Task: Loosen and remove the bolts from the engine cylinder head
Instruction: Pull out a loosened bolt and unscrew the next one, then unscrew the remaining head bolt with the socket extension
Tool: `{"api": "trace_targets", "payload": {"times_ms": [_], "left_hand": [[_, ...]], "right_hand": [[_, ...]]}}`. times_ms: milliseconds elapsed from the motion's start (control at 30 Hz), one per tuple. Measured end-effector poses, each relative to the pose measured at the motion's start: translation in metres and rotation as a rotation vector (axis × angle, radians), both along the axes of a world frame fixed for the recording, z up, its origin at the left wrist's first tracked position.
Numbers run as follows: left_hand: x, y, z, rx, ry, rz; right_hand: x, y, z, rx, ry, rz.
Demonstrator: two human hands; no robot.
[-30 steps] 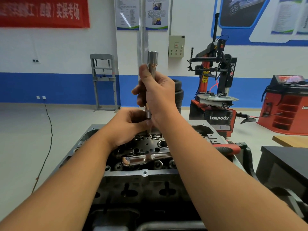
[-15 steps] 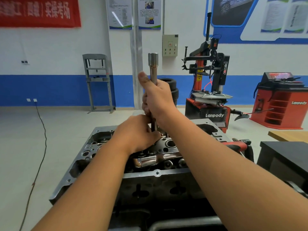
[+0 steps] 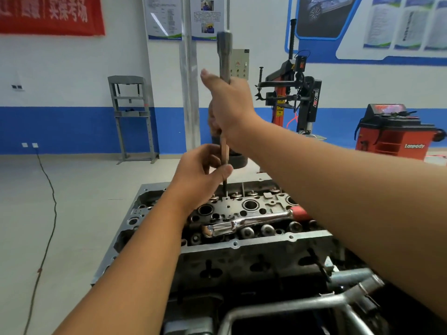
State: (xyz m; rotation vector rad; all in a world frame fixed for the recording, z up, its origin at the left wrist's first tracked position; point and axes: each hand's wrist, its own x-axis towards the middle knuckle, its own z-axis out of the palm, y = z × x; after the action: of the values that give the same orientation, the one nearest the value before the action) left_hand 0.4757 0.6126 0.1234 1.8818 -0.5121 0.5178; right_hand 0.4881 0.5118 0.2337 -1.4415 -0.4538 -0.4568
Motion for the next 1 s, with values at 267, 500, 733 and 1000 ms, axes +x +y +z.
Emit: {"api": "trace_targets", "payload": {"times_ms": [267, 500, 733, 1000], "left_hand": [[-0.030, -0.054, 0.047, -0.351, -0.203, -0.039], [-0.087, -0.177, 0.062, -0.104, -0.146, -0.150], [-0.167, -0.349, 0.026, 0.107, -0.037, -0.400], [-0.265, -0.511, 0.000, 0.371, 0.051, -0.661]], "right_hand": [[-0.044, -0.065, 0.064, 0.468, 0.057, -0.091], [-0.112, -0.208, 0.046, 0.723, 0.138, -0.135], [-0.216, -0.386, -0.023, 0.914, 0.241, -0.352], [-0.337, -0.567, -0.057, 1.033, 0.350, -0.777]]}}
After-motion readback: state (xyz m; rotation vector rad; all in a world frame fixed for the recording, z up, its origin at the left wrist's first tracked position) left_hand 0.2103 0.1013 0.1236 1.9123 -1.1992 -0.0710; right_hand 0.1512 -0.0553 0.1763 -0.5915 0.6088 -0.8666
